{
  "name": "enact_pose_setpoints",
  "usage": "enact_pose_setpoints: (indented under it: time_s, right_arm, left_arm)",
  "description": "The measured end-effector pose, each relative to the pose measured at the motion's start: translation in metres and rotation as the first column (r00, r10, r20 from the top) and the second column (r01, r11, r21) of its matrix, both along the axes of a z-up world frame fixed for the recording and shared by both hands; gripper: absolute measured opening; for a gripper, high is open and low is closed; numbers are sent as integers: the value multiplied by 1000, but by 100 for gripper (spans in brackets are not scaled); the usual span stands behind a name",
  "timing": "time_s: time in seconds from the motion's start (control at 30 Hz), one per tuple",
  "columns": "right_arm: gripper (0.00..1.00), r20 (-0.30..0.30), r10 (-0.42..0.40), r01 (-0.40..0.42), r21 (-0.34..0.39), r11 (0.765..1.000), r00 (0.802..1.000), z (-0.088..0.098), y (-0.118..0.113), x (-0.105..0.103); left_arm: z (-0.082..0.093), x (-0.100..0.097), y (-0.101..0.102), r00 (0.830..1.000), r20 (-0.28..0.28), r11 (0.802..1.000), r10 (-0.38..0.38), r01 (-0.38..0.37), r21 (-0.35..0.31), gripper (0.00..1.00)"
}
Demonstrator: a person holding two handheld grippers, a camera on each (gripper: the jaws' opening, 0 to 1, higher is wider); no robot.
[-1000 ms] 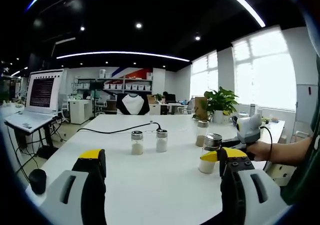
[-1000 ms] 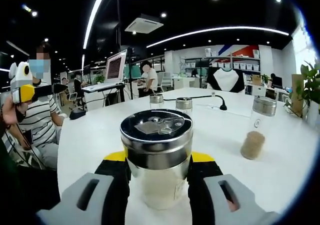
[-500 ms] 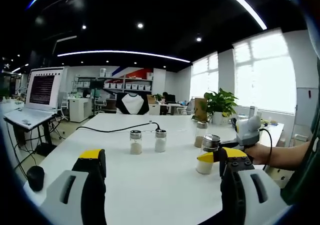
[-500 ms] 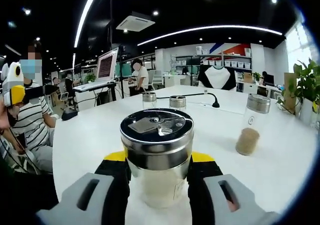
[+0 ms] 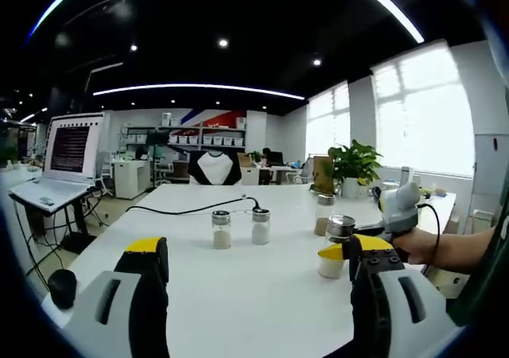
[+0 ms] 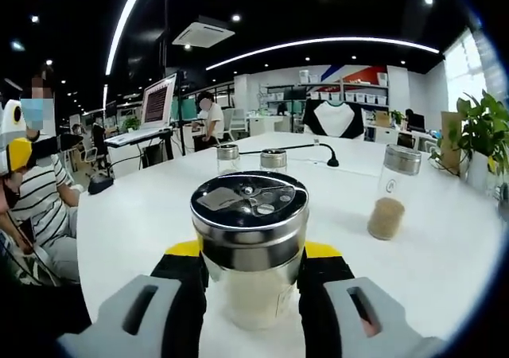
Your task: Rotate the seasoning bottle until the label or dispensing opening points toward the visible target arrow and the bottle remains upright within the marked orientation range
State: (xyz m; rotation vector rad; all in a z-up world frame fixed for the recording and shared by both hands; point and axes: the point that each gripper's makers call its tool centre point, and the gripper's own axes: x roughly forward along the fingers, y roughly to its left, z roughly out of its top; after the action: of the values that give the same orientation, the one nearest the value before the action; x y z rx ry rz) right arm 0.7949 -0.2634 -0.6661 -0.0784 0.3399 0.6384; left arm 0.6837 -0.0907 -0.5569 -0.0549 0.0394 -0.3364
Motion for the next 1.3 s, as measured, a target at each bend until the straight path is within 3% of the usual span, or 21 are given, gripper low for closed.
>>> enact_pose_setpoints:
  time_s: [0.43, 0.7, 0.77, 0.9, 0.97, 1.07, 1.17, 1.23, 1.3]
  right_arm:
    - [43, -2, -87, 87, -2, 996, 996, -1, -3, 2]
    - [43, -9, -88, 88, -2, 996, 996, 0, -4, 3]
    - [44, -37, -90, 90, 5, 996, 995, -1, -4, 3]
    - [60, -44, -67, 68, 7, 998, 997, 1, -3, -1]
    - [61, -20, -54, 54, -3, 999, 998, 4, -5, -3]
    - [63, -55, -31, 31, -1, 1000, 998, 1, -7, -6]
    - [64, -53, -16, 16, 6, 1000, 998, 4, -9, -7]
    - [64, -1, 50, -50, -9, 999, 999, 9, -5, -7]
    - [66, 8, 91, -91, -27, 996, 996, 9, -4, -9]
  left_arm:
    - [0, -1, -8, 1000, -9, 1000, -21, 21, -10, 100]
    - [0, -1, -6, 1000, -12, 1000, -18, 18, -1, 100]
    - [-1, -1, -4, 1000, -19, 1000, -13, 13, 1, 100]
    - [-6, -1, -3, 999, -34, 1000, -12, 11, -4, 100]
    - [-7, -1, -3, 999, -39, 1000, -12, 12, -1, 100]
    - [-8, -2, -4, 999, -41, 1000, -16, 16, -1, 100]
    - [-8, -2, -4, 999, -39, 1000, -15, 15, -1, 100]
    - [-7, -2, -3, 999, -32, 1000, -11, 11, -5, 100]
    - [-7, -2, -2, 999, -31, 1000, -12, 12, -7, 100]
